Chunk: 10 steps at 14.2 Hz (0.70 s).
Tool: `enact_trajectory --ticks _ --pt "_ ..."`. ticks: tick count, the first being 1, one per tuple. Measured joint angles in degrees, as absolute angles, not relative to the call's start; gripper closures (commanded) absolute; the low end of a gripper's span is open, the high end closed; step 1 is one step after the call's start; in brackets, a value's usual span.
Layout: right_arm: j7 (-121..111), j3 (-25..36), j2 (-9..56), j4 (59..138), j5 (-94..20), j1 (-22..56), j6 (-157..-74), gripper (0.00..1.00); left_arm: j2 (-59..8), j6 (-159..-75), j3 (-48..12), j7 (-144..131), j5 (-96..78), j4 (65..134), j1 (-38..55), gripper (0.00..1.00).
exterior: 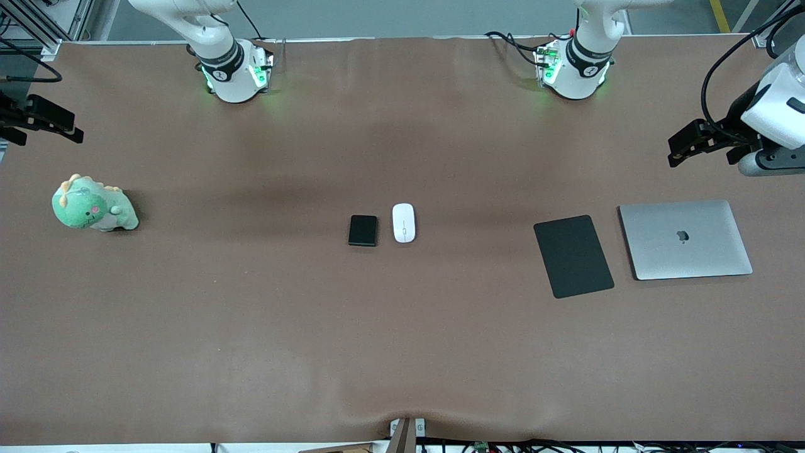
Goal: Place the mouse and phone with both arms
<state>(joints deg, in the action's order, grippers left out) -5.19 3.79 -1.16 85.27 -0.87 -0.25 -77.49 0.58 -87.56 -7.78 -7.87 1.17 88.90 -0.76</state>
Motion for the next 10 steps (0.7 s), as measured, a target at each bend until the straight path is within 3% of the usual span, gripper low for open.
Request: enact_trajectory --ticks 10 --pt "-5.2 3.8 -1.2 85.3 -0.9 -0.3 -77.5 0.0 -5.8 -91.8 -12.1 -12.7 1.2 89.1 3.2 0.0"
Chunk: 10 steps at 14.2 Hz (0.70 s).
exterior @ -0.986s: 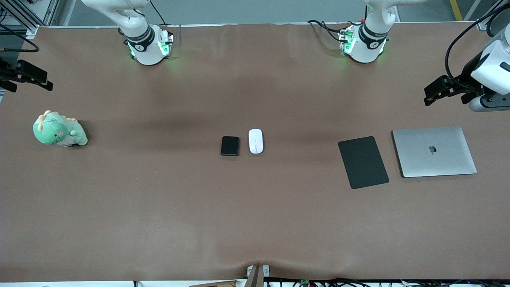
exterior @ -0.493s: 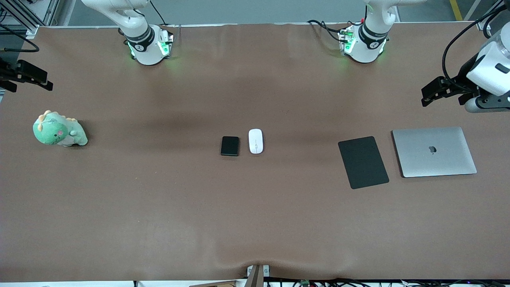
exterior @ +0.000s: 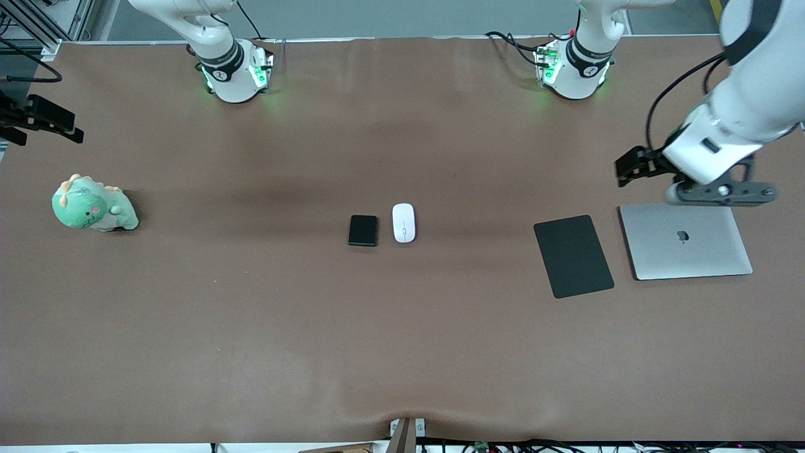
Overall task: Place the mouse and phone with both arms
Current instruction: 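Move the left gripper over the white mouse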
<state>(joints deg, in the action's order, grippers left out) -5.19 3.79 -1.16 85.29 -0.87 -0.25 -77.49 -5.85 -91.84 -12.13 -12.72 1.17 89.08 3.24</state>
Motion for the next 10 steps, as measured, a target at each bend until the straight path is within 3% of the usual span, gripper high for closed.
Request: enact_trajectory --ticks 10 --pt "-5.2 3.8 -1.1 85.3 -0.9 -0.3 -77.5 0.0 -17.2 -101.4 -13.6 -32.2 3.5 89.4 17.7 0.0"
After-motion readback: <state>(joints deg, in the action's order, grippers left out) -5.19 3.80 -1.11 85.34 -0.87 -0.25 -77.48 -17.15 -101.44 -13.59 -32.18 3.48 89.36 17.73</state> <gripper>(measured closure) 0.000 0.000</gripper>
